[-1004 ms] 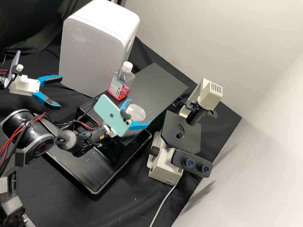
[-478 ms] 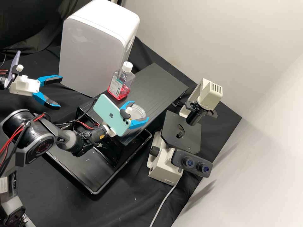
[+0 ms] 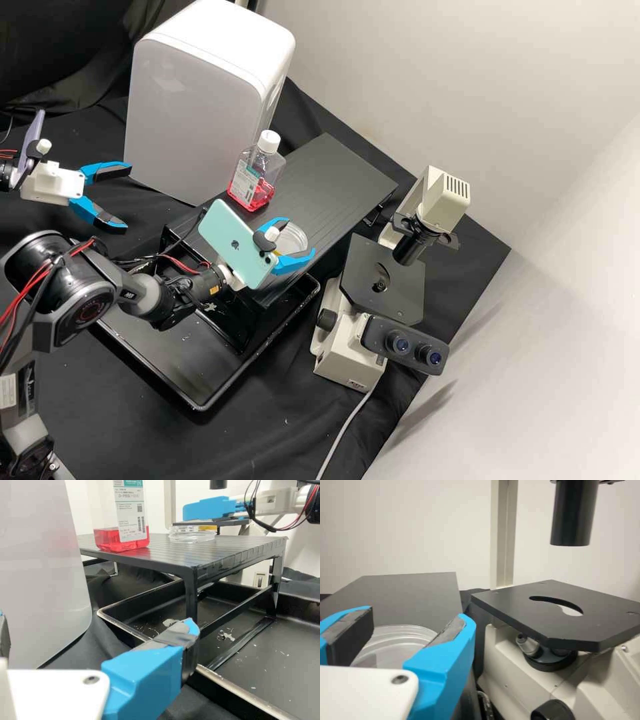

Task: Remove the lid from the petri dish

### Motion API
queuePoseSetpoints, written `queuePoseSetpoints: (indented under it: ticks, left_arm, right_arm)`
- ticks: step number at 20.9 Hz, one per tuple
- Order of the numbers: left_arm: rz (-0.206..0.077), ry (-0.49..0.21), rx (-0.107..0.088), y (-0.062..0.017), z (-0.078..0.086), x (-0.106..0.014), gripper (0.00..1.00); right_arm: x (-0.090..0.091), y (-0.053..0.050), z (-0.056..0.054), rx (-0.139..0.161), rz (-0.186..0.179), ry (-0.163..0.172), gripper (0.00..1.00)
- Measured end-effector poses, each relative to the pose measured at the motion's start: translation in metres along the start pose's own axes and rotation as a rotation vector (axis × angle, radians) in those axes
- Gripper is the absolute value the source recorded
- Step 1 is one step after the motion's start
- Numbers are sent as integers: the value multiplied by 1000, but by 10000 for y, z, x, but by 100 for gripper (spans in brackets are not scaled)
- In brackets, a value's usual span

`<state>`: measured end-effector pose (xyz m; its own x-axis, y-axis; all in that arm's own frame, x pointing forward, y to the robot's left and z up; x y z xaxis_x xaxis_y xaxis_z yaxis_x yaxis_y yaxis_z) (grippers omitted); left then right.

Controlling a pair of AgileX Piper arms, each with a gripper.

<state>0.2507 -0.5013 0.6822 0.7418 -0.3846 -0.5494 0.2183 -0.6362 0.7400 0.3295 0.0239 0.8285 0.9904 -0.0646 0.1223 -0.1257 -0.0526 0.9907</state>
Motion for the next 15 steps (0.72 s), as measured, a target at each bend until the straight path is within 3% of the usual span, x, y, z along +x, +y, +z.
queuePoseSetpoints:
  ticks: [15]
  left_arm:
    - [6, 18, -6, 5, -16, 0, 100]
  right_arm:
    - [-8, -22, -23, -12, -2, 1, 100]
